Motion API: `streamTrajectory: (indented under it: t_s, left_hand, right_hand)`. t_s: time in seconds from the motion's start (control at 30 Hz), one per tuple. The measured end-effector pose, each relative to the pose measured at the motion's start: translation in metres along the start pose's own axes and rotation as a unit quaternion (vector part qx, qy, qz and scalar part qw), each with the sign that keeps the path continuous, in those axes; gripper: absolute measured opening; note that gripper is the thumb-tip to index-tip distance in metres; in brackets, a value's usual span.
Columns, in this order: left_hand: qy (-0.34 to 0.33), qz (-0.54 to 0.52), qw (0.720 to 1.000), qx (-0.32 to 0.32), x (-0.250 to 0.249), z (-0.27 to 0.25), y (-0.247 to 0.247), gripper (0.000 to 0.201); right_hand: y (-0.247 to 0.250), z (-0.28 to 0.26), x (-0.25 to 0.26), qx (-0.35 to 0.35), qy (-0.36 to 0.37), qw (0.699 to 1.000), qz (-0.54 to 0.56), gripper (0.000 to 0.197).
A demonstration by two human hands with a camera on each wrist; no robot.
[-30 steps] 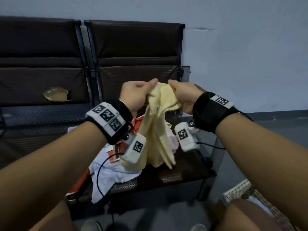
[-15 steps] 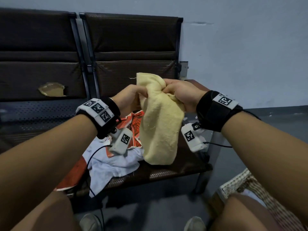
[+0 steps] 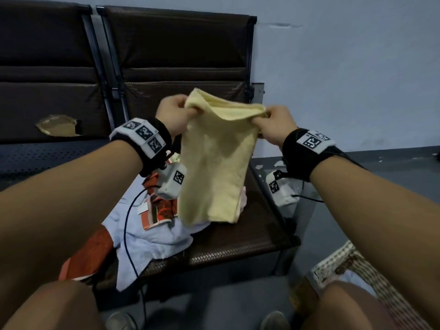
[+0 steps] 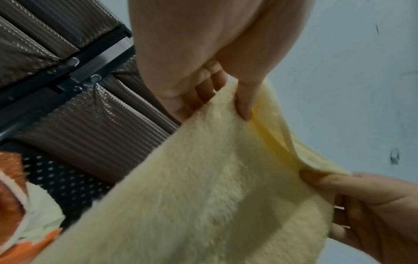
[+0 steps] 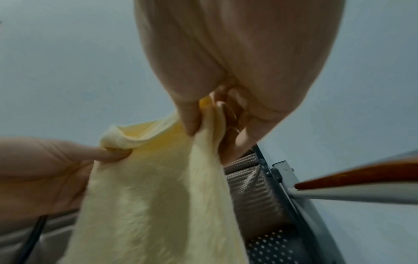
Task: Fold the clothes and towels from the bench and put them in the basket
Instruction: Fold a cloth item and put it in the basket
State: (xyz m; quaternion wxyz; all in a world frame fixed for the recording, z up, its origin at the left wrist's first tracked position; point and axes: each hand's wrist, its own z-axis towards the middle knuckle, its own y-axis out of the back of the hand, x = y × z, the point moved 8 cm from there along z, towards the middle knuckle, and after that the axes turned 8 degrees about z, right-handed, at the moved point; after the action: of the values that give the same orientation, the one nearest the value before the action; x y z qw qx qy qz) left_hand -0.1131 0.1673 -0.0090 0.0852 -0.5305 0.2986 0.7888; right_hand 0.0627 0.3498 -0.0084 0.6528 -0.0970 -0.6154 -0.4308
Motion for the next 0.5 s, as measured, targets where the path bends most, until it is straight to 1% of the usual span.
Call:
streamTrajectory:
  t_s: [0.07,0.13,0.2,0.23,0.27,0.33,0.4,0.43,0.47,0.5]
  left_hand:
    - [-0.024,-0.035,0.998,-0.036,-0.014,0.013,0.014,0.008]
    - [-0.043,-0.074,0.995,-0.045,-0.024,0.021,0.027,0.012]
    - [-0.055,-0.095,0.993,-0.039,-0.024,0.019,0.034,0.016]
    - [-0.054,-0.094,0.994,-0.031,-0.019,0.014,0.035,0.019]
    - [-0.045,-0.088,0.995,-0.016,-0.009,0.007,0.032,0.019]
    - [0.001,-0.062,0.998,0.031,0.022,-0.017,0.019,0.022]
    - [0.058,-0.022,0.993,0.099,0.061,-0.051,0.001,0.024]
    - [0.08,0.005,0.986,0.147,0.077,-0.069,-0.009,0.017]
    - [0.103,0.034,0.973,0.203,0.094,-0.089,-0.02,0.011]
    - [0.135,0.063,0.954,0.261,0.113,-0.108,-0.03,0.018]
  right_hand:
    - [0.003,0.007,0.019,-0.035,0.06,0.996,0.049,0.012]
    - [0.004,0.007,0.04,-0.054,0.116,0.99,0.057,0.015]
    - [0.002,0.002,0.048,-0.051,0.143,0.985,0.076,0.025]
    - [-0.003,-0.002,0.043,-0.037,0.14,0.986,0.087,0.028]
    - [-0.01,-0.007,0.034,-0.017,0.126,0.988,0.09,0.028]
    - [-0.026,-0.017,0.001,0.03,0.073,0.995,0.066,0.021]
    - [-0.046,-0.036,-0.041,0.094,0.01,0.995,0.008,0.027]
    - [-0.056,-0.047,-0.061,0.134,-0.022,0.99,-0.022,0.026]
    - [-0.068,-0.061,-0.081,0.178,-0.059,0.981,-0.046,0.024]
    - [-0.079,-0.076,-0.1,0.221,-0.101,0.968,-0.054,0.022]
